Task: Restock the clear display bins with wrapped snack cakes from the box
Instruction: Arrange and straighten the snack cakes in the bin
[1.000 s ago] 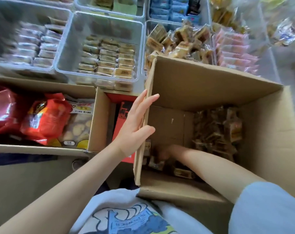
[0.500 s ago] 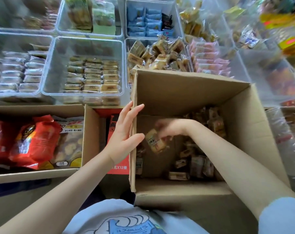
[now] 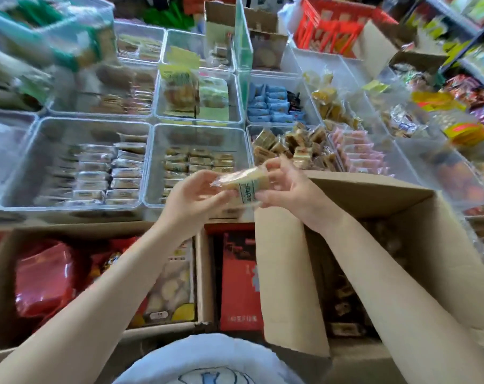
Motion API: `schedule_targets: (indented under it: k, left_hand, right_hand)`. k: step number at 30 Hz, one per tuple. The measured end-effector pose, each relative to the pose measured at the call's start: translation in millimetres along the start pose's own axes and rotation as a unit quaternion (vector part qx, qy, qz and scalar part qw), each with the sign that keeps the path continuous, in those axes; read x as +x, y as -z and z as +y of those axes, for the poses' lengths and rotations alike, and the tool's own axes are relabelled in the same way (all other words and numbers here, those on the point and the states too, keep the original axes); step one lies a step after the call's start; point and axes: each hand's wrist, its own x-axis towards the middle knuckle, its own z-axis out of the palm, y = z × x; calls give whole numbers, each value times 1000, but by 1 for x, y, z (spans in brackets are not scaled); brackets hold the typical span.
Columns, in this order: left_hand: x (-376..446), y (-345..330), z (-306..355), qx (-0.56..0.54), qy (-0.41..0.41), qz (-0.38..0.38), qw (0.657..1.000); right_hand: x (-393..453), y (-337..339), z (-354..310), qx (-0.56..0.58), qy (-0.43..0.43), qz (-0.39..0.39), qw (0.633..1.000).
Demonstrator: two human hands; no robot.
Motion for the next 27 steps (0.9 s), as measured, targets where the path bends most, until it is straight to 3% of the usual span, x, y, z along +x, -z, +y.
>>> schedule_targets:
  k: [5,9,12,15,20,24,27]
  left_hand:
    - [11,89,-43,243,-39,-35,969]
    - [22,118,-63,270,-33,-61,960]
    - [32,127,-81,266,-53,-61,961]
    - [50,131,-104,340,-83,-53,935]
    - [74,134,-154,462,67,-86,880]
    - [66,129,-179,517,55,-74,851]
    - [70,126,-182,517,58,-65,852]
  right_hand:
    - [51,-74,-2,-261,36,5,965]
    - [90,-113,0,-390,62,-11,919]
    - [114,-120,5,-424,57,-27,904]
    - [140,-109,8,-447,55,-22,893]
    - [186,-63,22,-530,-6,35,847]
    - [212,-43,47,-593,-97,-1,800]
    - [227,-39,69,-644,-128,-42,753]
